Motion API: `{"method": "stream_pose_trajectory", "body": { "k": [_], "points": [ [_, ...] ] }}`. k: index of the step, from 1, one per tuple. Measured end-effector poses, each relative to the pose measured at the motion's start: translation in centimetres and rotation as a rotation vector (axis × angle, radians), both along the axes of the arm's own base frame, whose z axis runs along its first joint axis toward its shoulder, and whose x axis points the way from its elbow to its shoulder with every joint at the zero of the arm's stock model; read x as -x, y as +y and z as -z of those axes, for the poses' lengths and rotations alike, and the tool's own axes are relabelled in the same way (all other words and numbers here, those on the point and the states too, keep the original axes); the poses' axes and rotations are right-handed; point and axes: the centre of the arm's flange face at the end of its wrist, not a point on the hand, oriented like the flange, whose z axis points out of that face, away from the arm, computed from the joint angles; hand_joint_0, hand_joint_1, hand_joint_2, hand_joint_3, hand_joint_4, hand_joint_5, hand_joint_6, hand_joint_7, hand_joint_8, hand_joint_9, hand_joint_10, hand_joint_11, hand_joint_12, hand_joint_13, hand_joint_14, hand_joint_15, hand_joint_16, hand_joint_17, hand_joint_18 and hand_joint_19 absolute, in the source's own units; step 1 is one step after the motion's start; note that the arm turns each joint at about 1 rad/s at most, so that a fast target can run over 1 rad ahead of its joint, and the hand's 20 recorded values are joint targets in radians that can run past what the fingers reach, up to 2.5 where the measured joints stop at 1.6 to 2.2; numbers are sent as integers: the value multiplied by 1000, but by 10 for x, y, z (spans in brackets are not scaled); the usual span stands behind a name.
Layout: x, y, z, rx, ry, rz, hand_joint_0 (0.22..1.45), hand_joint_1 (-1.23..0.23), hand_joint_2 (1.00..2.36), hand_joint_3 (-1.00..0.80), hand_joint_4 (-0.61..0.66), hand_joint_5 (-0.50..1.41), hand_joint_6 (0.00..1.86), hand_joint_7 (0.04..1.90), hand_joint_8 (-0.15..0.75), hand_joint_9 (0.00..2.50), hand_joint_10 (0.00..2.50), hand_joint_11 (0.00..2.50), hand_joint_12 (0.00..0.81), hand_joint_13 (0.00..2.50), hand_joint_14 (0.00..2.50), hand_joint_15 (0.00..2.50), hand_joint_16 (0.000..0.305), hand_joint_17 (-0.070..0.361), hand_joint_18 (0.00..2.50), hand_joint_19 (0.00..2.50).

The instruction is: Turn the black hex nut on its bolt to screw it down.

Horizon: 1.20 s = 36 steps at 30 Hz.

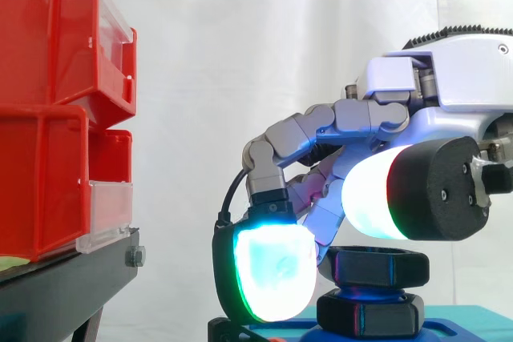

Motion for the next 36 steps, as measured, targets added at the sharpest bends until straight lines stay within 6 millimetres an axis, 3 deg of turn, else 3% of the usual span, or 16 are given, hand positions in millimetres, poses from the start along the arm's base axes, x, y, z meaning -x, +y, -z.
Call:
{"method": "stream_pose_trajectory", "body": {
  "k": [14, 36],
  "points": [
    [1, -10, 0, 41, -8, 7, 529, -272, 1000, -500, 78, 30, 504, 1577, 199, 1185, 1, 25, 302, 734, 0, 0, 37, 83, 521, 334],
    [3, -56, -2, 132, -51, 19, 532, -251, 1000, -500, 113, 20, 501, 1516, 213, 1261, 4, 83, 309, 837, 0, 42, 37, 84, 621, 405]
  ]
}}
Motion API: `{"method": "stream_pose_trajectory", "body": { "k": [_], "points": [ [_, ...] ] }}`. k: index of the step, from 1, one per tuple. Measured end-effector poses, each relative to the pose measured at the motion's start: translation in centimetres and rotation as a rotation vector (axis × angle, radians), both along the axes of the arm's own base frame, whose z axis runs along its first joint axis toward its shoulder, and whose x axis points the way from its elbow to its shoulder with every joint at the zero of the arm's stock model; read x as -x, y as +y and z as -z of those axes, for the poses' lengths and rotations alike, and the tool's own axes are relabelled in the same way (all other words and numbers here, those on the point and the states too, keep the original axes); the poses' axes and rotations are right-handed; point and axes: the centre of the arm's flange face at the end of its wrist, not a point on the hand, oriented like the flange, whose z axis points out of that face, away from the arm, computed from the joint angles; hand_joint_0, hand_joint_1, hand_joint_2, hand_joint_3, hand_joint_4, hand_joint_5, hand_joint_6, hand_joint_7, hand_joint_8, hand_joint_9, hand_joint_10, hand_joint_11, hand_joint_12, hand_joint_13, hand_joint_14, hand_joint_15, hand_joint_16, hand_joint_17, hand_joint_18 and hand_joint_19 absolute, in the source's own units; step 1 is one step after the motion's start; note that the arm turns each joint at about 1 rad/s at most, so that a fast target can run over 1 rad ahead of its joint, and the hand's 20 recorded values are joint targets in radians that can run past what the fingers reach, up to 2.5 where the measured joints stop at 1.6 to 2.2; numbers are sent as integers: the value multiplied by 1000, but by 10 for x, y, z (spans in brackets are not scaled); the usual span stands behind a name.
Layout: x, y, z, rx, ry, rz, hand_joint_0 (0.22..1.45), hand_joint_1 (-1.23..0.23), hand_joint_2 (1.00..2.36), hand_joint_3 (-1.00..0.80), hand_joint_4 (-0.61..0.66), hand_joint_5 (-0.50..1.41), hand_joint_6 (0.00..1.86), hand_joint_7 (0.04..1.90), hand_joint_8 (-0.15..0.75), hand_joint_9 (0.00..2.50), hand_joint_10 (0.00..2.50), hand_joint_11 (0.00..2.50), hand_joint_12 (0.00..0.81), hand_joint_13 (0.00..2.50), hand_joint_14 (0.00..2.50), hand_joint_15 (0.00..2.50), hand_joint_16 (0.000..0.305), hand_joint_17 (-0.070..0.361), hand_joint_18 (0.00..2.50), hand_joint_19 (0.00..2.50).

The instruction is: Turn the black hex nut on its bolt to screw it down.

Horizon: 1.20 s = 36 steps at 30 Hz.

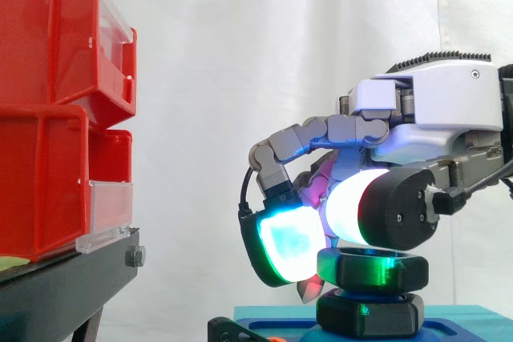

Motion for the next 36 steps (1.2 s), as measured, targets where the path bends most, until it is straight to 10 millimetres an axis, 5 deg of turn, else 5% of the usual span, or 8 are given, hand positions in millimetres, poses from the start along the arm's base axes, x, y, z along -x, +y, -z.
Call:
{"method": "stream_pose_trajectory", "body": {
  "k": [6, 9, 12, 21, 31, 36],
  "points": [
    [0, -11, -2, 1, -19, -12, 532, -243, 1000, -500, 111, -7, 505, 1189, 208, 1261, 3, 74, 307, 837, 1, 49, 39, 87, 632, 412],
    [-1, -12, -5, 1, -29, -15, 526, -241, 1000, -500, 195, -47, 503, 793, 198, 1219, 0, 0, 287, 799, 0, 0, 39, 89, 617, 374],
    [-5, -9, -13, -1, -45, -19, 522, -237, 1000, -500, 191, -66, 502, 649, 192, 1176, 0, 0, 275, 768, 0, 0, 40, 89, 593, 334],
    [-13, 11, -27, -6, -70, -24, 518, -227, 1000, -500, 217, -47, 503, 731, 166, 403, 0, 0, 312, 642, 0, 0, 42, 94, 538, 302],
    [-14, 32, -25, -7, -57, -24, 509, -227, 1000, -500, 225, -47, 503, 781, 204, 331, 0, 0, 329, 432, 0, 0, 43, 96, 301, 228],
    [-11, 37, -22, -5, -24, -26, 504, -238, 1000, -500, 220, -52, 504, 841, 143, 170, 0, 0, 328, 322, 0, 0, 44, 98, 190, 199]
  ]
}}
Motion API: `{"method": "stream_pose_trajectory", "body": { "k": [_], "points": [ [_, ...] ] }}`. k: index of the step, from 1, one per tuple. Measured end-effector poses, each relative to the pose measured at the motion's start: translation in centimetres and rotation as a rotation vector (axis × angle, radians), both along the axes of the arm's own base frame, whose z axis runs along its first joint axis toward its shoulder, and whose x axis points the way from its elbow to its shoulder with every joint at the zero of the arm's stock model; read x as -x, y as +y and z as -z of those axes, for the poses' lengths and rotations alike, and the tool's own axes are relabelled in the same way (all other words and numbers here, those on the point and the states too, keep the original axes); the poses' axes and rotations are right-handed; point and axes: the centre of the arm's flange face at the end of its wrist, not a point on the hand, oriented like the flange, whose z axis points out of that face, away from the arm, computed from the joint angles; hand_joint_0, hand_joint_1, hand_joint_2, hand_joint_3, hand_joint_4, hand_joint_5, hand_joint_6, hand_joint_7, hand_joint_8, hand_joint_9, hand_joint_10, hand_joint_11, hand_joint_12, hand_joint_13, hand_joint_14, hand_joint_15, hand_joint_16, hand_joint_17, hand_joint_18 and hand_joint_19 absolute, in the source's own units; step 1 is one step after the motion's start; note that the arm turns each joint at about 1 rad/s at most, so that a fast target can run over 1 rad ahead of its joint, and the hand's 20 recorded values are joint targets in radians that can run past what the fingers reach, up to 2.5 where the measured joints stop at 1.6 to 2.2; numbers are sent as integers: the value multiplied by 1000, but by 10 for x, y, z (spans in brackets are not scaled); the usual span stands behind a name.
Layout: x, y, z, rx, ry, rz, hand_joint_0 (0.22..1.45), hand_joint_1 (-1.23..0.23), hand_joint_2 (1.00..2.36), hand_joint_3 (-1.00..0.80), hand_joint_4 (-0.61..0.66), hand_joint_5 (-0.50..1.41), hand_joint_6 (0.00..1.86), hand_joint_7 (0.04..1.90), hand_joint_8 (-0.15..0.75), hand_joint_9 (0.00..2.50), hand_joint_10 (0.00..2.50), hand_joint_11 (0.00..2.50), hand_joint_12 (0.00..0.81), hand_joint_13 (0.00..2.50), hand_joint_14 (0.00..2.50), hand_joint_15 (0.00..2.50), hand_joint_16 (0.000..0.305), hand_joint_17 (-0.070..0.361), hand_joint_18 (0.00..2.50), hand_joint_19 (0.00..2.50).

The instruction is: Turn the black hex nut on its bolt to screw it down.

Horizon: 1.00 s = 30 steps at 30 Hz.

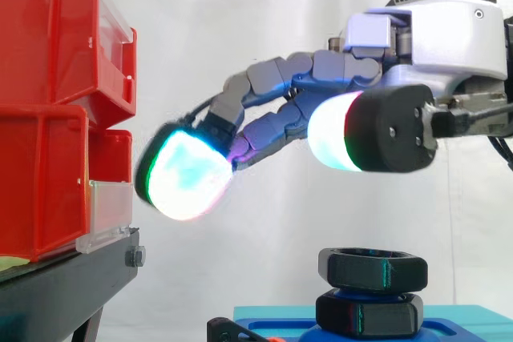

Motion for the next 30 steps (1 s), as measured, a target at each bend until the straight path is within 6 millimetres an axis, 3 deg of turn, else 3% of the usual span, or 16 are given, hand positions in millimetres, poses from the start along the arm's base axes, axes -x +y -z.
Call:
{"method": "stream_pose_trajectory", "body": {
  "k": [7, 15, 30],
  "points": [
    [6, 2, 7, 7, 65, -4, 502, -219, 1000, -500, 218, -30, 505, 982, 142, 213, 0, 0, 331, 324, 0, 0, 44, 99, 191, 212],
    [11, -1, 10, 13, 108, -4, 507, -215, 1000, -500, 104, 10, 505, 1237, 150, 371, 0, 0, 328, 410, 0, 0, 44, 98, 270, 253],
    [12, -7, 11, 15, 110, 2, 512, -231, 1000, -500, 72, 20, 503, 1421, 168, 483, 0, 0, 327, 474, 0, 0, 43, 96, 335, 295]
  ]
}}
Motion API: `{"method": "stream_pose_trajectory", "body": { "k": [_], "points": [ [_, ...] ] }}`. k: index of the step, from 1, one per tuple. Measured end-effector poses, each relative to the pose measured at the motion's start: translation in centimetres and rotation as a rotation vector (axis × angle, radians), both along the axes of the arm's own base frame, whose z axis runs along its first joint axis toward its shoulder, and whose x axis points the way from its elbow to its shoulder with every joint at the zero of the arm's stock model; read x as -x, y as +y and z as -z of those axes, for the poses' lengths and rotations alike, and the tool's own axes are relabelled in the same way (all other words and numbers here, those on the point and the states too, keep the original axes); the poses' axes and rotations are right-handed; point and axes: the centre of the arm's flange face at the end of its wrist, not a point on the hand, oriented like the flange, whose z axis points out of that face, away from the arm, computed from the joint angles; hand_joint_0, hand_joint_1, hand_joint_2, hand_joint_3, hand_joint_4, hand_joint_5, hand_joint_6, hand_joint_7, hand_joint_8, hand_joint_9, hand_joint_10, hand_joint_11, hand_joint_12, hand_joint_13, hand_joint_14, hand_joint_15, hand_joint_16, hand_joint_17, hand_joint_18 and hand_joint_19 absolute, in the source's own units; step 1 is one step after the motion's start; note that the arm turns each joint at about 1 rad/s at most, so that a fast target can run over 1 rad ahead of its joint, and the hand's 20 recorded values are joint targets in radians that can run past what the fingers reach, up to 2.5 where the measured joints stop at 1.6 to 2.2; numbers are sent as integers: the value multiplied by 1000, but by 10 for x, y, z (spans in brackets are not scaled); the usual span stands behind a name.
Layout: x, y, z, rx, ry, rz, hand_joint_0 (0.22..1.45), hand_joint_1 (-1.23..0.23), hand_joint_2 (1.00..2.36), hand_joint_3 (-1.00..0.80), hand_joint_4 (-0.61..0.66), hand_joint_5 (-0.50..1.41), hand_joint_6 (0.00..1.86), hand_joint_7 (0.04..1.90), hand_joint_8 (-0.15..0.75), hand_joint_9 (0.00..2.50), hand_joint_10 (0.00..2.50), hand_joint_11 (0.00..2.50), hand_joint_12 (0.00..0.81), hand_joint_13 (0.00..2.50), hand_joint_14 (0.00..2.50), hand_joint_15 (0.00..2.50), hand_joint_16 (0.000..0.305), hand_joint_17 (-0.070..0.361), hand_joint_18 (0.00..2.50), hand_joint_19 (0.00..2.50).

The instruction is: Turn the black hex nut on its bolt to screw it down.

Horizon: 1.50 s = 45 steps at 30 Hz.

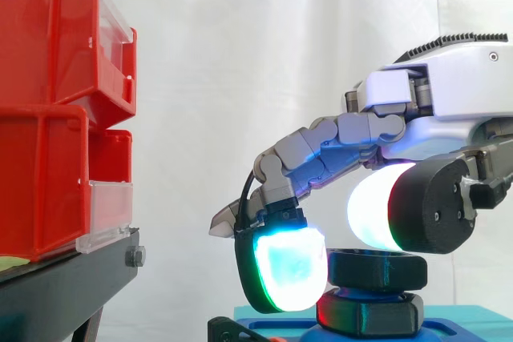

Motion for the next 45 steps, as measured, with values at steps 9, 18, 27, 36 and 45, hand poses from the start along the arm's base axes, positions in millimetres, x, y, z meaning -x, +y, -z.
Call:
{"method": "stream_pose_trajectory", "body": {
  "k": [9, 18, 27, 36, 45],
  "points": [
    [0, -5, 0, 0, -2, 3, 514, -233, 1000, -500, 76, 25, 501, 1498, 179, 564, 0, 0, 329, 524, 0, 0, 43, 97, 388, 320],
    [2, -26, -1, -3, -8, 1, 515, -240, 1000, -500, 81, 26, 501, 1505, 187, 610, 0, 0, 329, 534, 0, 0, 43, 96, 394, 324],
    [5, -53, -3, 4, -31, -14, 515, -246, 1000, -500, 82, 25, 501, 1504, 192, 645, 0, 0, 327, 544, 0, 0, 42, 95, 404, 326],
    [4, -67, -8, 4, -76, -33, 515, -254, 1000, -500, 89, 20, 501, 1493, 197, 677, 0, 0, 326, 552, 0, 0, 42, 95, 415, 321],
    [-3, -53, -19, 5, -111, -45, 514, -262, 1000, -500, 113, -4, 504, 1323, 205, 685, 0, 0, 331, 556, 0, 0, 42, 95, 409, 317]
  ]
}}
